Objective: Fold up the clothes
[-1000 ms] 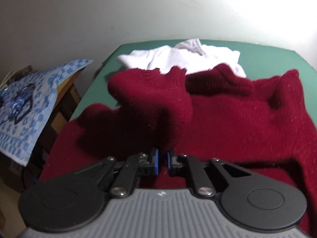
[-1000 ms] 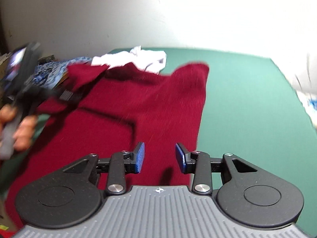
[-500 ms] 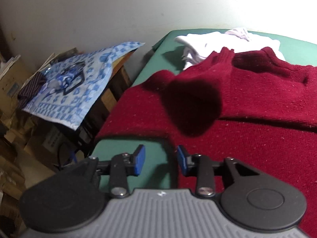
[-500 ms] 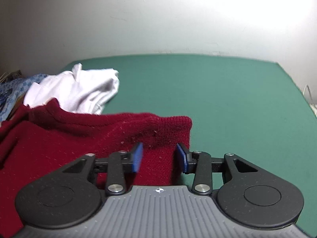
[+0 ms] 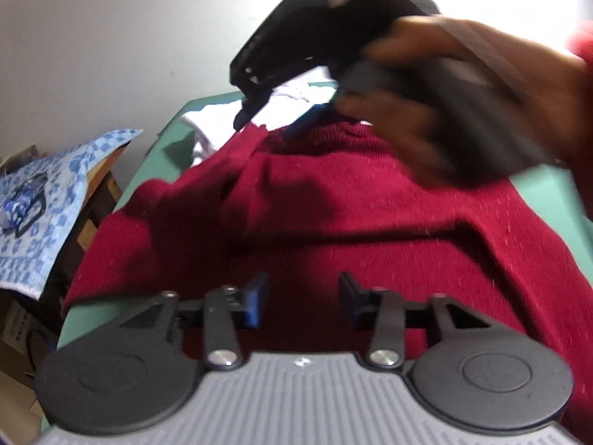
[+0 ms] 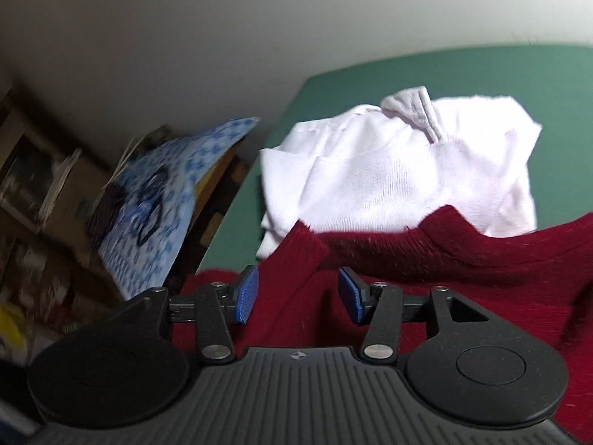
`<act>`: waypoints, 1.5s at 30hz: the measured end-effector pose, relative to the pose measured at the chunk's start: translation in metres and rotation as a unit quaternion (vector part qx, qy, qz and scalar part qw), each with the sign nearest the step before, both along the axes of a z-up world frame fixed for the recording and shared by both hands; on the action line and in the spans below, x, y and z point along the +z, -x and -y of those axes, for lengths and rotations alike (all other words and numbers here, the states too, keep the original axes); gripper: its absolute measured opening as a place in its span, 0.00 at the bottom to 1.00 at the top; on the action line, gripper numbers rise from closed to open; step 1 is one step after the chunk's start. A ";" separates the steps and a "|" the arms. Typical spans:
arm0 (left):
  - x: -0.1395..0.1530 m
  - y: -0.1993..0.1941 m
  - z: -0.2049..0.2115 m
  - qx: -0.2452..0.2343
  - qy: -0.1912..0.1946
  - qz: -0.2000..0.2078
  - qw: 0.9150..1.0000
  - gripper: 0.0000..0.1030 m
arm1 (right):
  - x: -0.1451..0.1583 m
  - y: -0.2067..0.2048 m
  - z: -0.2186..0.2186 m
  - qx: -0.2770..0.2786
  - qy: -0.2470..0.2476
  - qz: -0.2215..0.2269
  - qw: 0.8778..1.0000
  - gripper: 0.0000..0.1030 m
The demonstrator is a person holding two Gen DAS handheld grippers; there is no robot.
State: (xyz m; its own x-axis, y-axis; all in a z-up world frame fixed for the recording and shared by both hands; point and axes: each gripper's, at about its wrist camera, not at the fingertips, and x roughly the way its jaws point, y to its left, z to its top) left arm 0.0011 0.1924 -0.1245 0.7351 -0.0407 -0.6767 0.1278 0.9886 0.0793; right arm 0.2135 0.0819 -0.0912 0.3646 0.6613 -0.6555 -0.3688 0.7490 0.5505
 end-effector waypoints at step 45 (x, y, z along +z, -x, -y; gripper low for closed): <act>-0.016 -0.051 0.091 -0.229 -0.095 0.078 0.966 0.45 | 0.151 0.328 0.270 -0.261 -0.093 0.256 0.926 0.05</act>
